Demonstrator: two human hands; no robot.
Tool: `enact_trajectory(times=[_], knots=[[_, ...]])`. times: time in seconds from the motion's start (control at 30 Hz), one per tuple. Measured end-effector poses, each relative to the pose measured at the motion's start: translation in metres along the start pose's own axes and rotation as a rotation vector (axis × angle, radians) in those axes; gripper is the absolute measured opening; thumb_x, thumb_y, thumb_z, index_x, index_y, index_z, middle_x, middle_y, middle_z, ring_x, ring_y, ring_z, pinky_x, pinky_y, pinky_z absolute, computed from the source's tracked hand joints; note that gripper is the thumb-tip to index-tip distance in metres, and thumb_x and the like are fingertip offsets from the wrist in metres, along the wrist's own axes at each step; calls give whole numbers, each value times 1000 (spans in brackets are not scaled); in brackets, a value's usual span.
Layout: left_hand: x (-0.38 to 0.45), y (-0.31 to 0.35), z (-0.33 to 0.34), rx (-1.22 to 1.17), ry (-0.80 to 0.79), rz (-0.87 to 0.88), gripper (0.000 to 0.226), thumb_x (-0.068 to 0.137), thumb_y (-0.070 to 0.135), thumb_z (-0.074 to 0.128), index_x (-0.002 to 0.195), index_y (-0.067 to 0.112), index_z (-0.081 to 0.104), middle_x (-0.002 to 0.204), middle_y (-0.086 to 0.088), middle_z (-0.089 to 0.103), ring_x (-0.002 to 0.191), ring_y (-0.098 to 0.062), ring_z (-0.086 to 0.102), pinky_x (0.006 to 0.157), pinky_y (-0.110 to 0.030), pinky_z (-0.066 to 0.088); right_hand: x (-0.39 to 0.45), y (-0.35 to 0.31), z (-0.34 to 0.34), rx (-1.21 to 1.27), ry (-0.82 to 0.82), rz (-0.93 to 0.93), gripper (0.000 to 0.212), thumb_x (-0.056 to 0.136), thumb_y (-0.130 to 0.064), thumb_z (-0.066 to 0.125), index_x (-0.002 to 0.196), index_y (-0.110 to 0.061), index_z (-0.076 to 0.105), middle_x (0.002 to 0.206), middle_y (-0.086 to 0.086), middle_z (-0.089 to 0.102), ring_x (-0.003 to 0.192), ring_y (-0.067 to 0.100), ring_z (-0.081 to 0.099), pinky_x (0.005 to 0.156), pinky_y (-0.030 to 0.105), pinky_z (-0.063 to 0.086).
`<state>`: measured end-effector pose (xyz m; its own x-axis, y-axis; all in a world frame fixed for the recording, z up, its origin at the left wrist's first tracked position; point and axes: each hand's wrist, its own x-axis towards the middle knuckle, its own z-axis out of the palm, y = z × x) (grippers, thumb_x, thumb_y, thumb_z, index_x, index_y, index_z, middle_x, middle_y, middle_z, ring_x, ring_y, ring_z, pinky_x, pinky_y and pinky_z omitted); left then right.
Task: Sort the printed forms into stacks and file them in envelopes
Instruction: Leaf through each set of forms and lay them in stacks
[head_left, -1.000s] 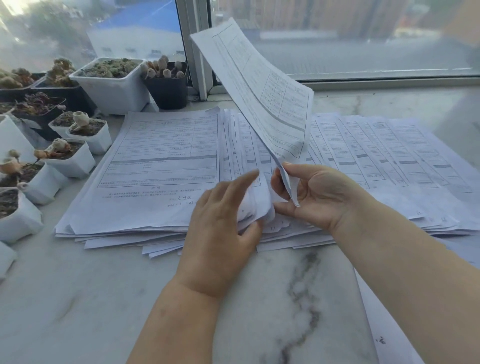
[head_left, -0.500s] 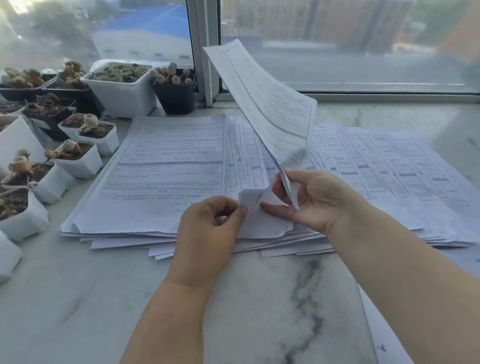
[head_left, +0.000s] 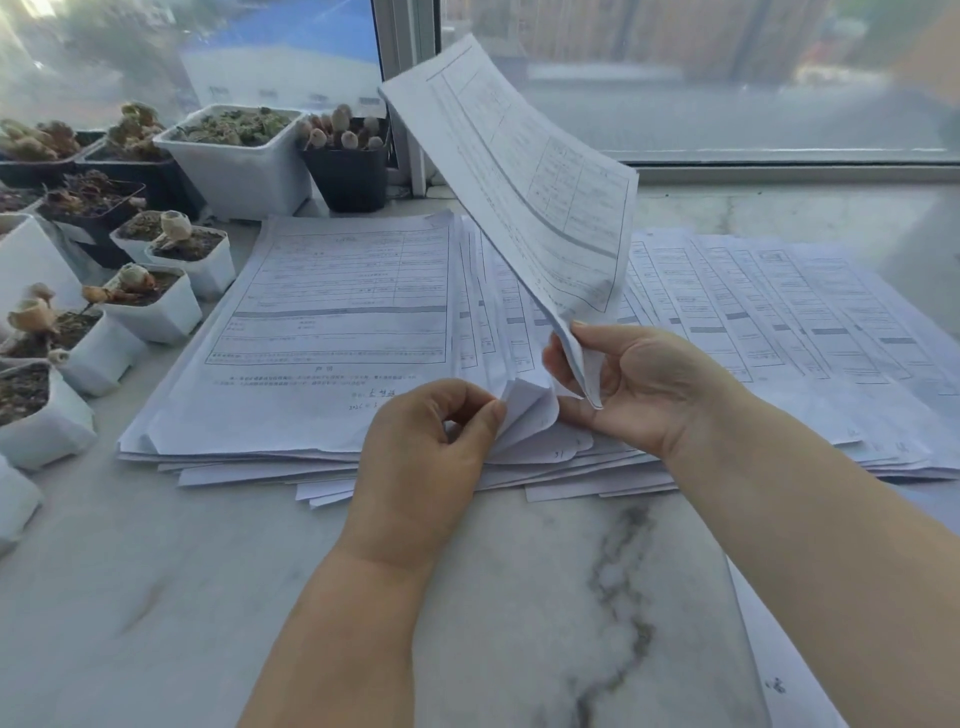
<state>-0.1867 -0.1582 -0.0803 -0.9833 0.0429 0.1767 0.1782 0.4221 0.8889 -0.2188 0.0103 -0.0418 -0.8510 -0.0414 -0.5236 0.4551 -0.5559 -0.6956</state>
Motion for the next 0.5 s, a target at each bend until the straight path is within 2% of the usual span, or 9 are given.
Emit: enact_trajectory(times=[0.1,0.2,0.27,0.4,0.5], knots=[[-1,0,4,107,65,53,11,83,19,64,74,23,60,66,13,62,62,-2,53,57,-8,36,-2,-1,-2,-12,-20,-10,10,97,-5,51,98,-5,61,61,5,67,54,16,67,60,41,59],[-1,1,5,150,44,151,18,85,12,55,87,29,53,67,8,56,63,-6,49,57,-12,35,-5,-3,-4,-13,-40,-11,12,97,-6,49,99,-5,61,63,6,69,55,17,69,51,42,59],[-1,2,6,198,11,221,18,82,12,51,82,27,61,71,10,51,70,-6,49,60,-11,33,-7,-3,-4,-16,-42,-11,13,98,-6,49,100,-5,61,64,6,70,56,17,70,48,41,58],[-3,1,6,238,-46,221,3,77,29,69,79,28,70,79,11,52,80,-9,53,69,-17,39,-8,-3,-3,-15,-40,-4,14,98,-6,48,100,-5,61,63,6,70,55,17,70,46,40,56],[-2,-2,6,262,-42,221,7,79,17,72,77,24,72,78,10,55,78,-10,55,68,-22,41,-8,-2,-3,-1,-47,7,14,99,-6,47,97,-4,60,61,6,69,54,17,70,49,46,58]])
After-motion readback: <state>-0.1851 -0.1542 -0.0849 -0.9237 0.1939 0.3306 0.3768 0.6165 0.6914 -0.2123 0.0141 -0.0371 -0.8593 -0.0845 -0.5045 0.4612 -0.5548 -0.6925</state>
